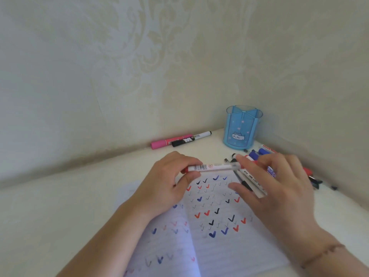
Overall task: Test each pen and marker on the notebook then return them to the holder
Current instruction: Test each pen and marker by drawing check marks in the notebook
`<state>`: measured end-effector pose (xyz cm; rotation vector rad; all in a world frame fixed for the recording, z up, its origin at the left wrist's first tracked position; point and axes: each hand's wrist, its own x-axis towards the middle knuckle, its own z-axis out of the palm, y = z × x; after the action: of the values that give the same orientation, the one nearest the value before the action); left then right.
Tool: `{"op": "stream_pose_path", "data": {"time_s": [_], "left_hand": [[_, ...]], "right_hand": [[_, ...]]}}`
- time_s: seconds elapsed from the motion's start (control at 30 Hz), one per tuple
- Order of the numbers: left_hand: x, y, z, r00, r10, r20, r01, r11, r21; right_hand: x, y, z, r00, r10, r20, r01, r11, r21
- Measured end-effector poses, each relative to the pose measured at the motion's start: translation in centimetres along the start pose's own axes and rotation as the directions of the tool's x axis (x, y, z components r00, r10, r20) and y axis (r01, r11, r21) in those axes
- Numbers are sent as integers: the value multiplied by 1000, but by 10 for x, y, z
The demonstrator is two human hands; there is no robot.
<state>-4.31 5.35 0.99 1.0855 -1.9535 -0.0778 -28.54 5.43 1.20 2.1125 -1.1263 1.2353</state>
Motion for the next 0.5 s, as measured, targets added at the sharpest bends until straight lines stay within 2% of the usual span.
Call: {"op": "stream_pose_path", "data": {"time_s": [0.1,0.17,0.23,0.27,0.3,0.33,0.37,0.4,0.43,0.5], "left_hand": [[-1,7,1,992,117,-38,-119,991,-58],[-2,13,1,990,124,-65,-133,980,-147],[-4,17,-1,998,42,-54,-56,961,-270],[-5,17,-2,999,13,-31,-22,951,-307],[-5,17,-3,1000,3,0,-3,952,-306],[-6,17,-3,999,6,36,4,962,-272],[-6,16,-2,997,13,78,4,975,-223],[-6,17,-1,993,25,115,-4,984,-177],[-6,17,1,989,44,141,-24,990,-141],[-5,18,5,981,93,167,-76,991,-106]], "right_hand": [[0,0,-1,993,-115,-1,115,989,-89],[1,-4,0,994,-106,23,108,991,-77],[2,-9,-1,998,14,64,-18,998,66],[3,-15,-4,984,139,110,-159,965,207],[6,-19,-7,942,269,201,-329,863,383],[7,-21,-9,874,371,314,-486,687,540],[8,-23,-12,796,419,436,-602,482,636],[9,-22,-15,745,412,525,-658,320,682],[10,-21,-17,733,377,567,-667,234,707],[11,-21,-18,752,256,608,-654,168,738]]}}
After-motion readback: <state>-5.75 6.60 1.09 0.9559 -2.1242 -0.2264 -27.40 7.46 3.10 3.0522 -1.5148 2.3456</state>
